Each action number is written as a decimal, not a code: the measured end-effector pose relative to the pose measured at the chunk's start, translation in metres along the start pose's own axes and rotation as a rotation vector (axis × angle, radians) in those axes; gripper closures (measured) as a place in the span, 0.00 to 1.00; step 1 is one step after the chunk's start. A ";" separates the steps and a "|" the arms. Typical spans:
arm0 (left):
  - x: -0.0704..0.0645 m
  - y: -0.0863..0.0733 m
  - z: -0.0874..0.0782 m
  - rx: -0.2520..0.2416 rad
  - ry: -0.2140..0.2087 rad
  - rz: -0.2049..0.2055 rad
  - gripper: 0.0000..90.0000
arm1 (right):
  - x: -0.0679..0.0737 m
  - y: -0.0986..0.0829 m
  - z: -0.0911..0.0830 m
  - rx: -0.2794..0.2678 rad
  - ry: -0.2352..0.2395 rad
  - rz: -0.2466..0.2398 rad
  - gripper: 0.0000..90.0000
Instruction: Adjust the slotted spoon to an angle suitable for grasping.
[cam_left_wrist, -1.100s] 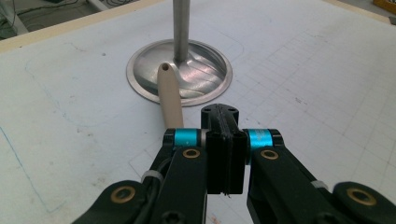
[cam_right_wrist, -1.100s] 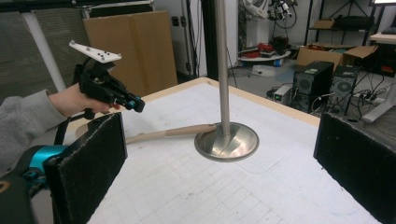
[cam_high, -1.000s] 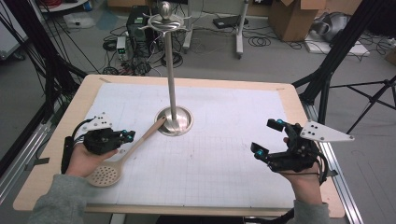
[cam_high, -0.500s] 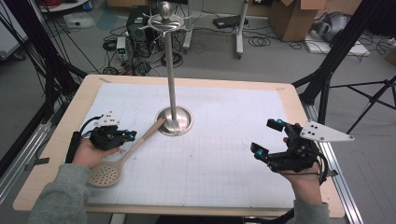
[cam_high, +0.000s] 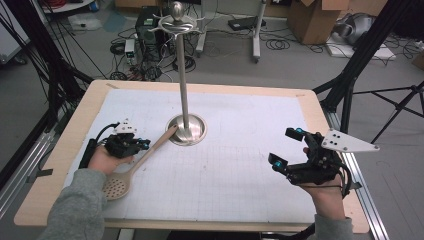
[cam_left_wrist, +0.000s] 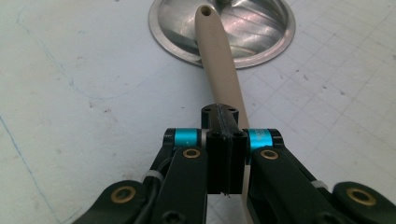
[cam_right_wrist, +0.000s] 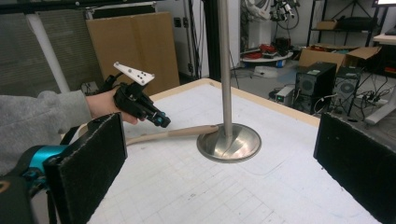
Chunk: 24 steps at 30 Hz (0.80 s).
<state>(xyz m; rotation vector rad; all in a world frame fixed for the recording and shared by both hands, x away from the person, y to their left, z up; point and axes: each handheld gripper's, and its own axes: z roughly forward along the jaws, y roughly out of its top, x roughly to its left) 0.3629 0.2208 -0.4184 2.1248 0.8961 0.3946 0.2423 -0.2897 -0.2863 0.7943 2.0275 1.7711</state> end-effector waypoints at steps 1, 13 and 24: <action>0.000 0.000 0.001 -0.001 -0.001 -0.006 0.99 | 0.000 0.000 0.000 0.000 -0.001 0.001 0.02; 0.000 0.000 0.013 0.032 -0.011 0.002 0.99 | 0.000 0.001 -0.001 0.000 0.000 0.000 0.02; 0.002 -0.001 0.014 0.019 -0.035 0.005 0.99 | 0.001 0.000 0.002 0.006 0.004 0.002 0.02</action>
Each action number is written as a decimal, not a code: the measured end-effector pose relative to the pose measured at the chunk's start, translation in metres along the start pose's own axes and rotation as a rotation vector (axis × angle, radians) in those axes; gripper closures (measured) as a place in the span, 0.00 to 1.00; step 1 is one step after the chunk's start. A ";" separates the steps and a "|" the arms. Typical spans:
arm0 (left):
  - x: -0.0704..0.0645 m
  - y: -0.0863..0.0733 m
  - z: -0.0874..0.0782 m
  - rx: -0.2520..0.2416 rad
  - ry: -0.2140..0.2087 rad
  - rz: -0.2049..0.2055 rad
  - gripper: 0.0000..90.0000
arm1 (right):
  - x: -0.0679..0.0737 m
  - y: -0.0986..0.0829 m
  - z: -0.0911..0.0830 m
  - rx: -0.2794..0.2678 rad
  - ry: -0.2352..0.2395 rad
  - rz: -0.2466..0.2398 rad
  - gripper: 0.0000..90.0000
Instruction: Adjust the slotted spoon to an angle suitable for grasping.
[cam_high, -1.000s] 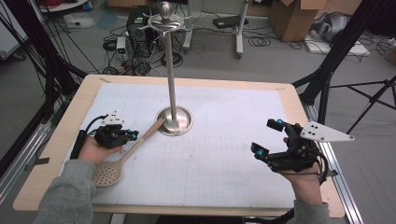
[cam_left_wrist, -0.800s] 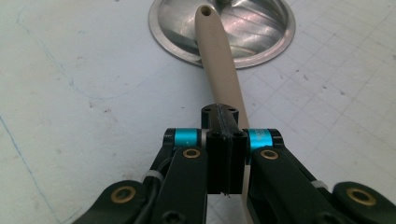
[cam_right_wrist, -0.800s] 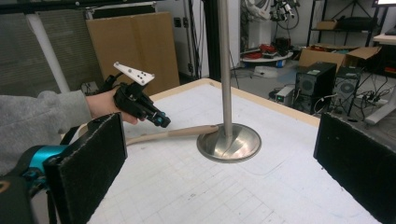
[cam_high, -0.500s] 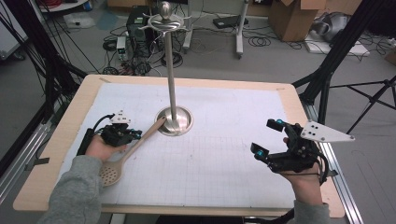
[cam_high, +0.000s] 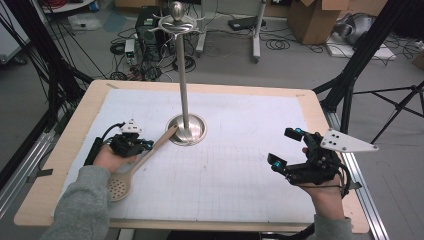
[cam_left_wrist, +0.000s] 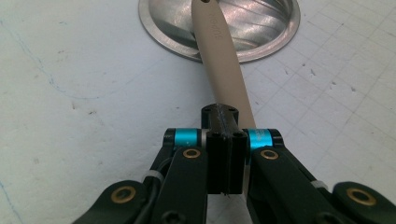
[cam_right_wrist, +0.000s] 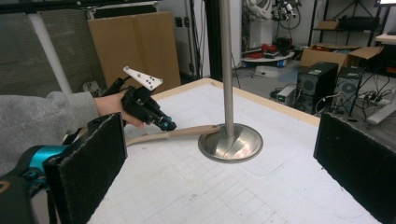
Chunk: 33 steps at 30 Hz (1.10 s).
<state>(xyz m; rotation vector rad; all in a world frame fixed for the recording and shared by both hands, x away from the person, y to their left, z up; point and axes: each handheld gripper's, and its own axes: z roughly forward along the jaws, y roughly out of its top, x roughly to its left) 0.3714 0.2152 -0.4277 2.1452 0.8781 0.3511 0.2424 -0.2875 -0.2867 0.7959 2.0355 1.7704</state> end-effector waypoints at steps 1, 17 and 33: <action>0.000 0.000 0.000 -0.001 -0.002 0.000 0.99 | 0.000 0.000 0.001 0.000 0.001 0.002 0.02; 0.004 -0.002 0.001 -0.027 -0.043 0.025 0.99 | -0.001 -0.002 0.003 0.012 -0.001 0.002 0.02; -0.004 -0.001 0.006 -0.036 -0.109 0.053 0.99 | -0.002 -0.002 0.002 0.008 -0.005 0.000 0.02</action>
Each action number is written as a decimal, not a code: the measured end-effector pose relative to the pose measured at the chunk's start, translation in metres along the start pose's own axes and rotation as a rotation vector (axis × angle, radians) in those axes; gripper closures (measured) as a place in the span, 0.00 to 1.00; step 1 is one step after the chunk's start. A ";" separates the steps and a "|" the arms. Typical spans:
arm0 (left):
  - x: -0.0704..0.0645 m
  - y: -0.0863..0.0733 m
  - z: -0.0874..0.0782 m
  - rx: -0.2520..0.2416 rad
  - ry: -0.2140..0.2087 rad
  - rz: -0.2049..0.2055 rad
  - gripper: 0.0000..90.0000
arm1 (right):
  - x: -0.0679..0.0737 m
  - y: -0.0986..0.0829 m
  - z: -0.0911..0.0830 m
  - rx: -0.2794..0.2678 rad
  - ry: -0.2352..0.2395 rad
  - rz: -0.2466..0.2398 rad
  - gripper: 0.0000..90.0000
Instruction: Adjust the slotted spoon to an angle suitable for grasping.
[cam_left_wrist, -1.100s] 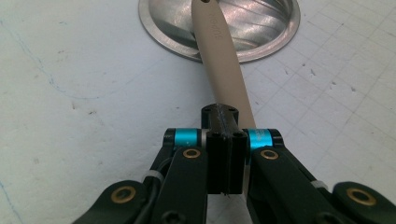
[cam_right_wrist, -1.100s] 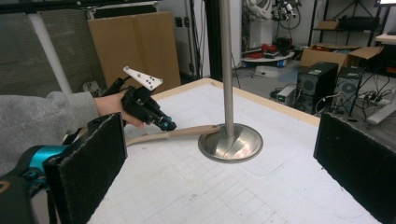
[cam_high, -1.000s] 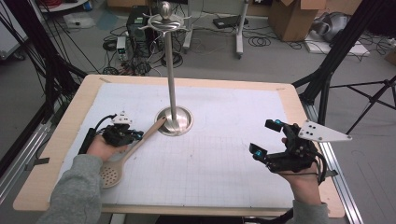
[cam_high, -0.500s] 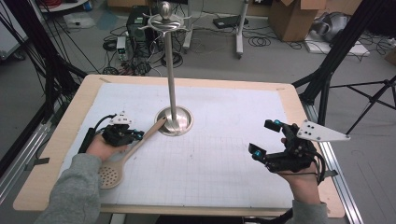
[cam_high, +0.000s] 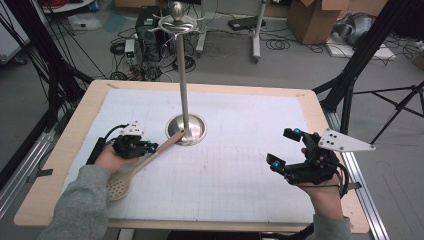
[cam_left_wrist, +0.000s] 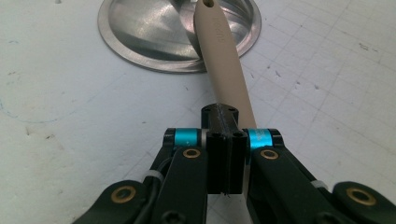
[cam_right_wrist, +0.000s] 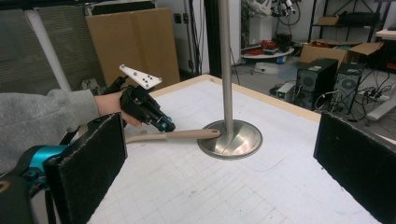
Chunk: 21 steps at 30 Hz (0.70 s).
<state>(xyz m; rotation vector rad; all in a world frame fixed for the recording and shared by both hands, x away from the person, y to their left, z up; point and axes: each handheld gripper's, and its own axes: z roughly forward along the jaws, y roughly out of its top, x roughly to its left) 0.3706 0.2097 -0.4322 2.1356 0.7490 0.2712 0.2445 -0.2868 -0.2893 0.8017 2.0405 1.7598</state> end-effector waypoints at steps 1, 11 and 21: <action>0.000 0.000 0.000 0.002 -0.005 0.004 0.99 | 0.000 0.000 0.000 0.000 0.000 -0.001 0.02; -0.003 0.000 0.002 0.019 -0.015 0.015 0.99 | 0.000 0.000 0.000 0.002 -0.001 -0.002 0.02; -0.006 0.000 0.005 0.036 -0.029 0.026 0.99 | 0.000 0.000 0.000 0.003 0.001 0.003 0.02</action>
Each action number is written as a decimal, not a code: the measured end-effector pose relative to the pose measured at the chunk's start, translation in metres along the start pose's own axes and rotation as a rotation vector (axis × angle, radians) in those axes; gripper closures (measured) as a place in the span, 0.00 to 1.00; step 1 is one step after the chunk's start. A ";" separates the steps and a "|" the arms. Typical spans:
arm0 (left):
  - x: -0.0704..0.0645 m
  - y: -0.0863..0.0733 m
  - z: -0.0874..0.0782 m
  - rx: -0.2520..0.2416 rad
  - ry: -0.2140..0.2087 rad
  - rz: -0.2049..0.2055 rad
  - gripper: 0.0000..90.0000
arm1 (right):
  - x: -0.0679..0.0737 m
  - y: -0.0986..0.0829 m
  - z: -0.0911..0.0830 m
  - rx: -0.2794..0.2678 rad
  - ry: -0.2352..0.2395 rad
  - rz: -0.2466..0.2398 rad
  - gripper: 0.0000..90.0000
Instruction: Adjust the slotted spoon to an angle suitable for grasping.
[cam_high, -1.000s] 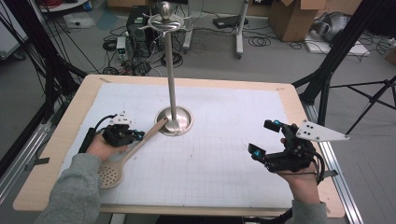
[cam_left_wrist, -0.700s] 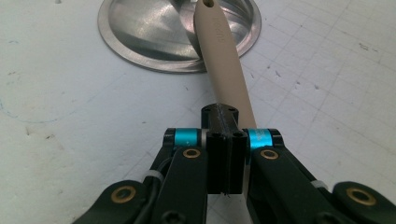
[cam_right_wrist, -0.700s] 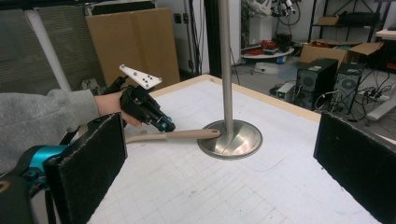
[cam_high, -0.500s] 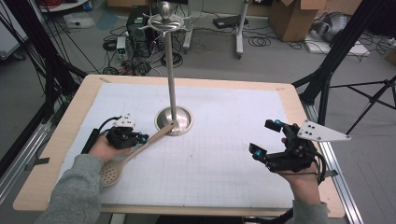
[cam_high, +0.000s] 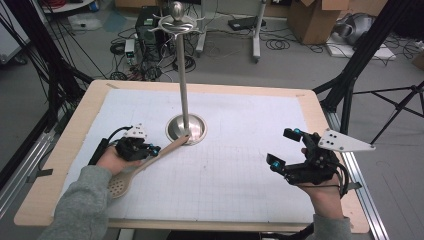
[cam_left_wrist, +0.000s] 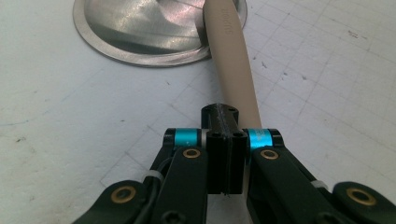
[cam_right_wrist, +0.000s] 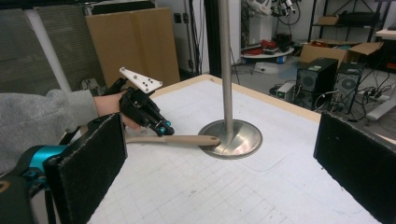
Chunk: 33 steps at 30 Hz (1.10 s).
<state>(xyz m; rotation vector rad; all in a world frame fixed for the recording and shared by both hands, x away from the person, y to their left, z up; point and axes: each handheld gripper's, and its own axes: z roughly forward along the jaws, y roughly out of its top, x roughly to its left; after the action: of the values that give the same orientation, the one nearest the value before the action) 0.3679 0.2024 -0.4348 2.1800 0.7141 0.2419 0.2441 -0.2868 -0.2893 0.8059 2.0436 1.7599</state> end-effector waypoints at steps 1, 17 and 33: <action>0.000 0.000 0.000 0.001 0.000 -0.001 0.99 | 0.000 0.000 0.000 -0.001 0.001 -0.003 0.02; -0.008 0.008 0.007 0.059 -0.032 0.042 0.99 | 0.000 0.001 -0.001 -0.001 0.001 -0.001 0.02; -0.002 0.011 0.002 0.044 0.037 0.008 0.99 | 0.000 0.000 -0.001 0.002 0.001 0.000 0.02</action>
<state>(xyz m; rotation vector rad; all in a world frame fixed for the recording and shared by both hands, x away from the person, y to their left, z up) 0.3716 0.1943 -0.4274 2.2256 0.7374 0.2738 0.2435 -0.2879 -0.2887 0.8063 2.0458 1.7591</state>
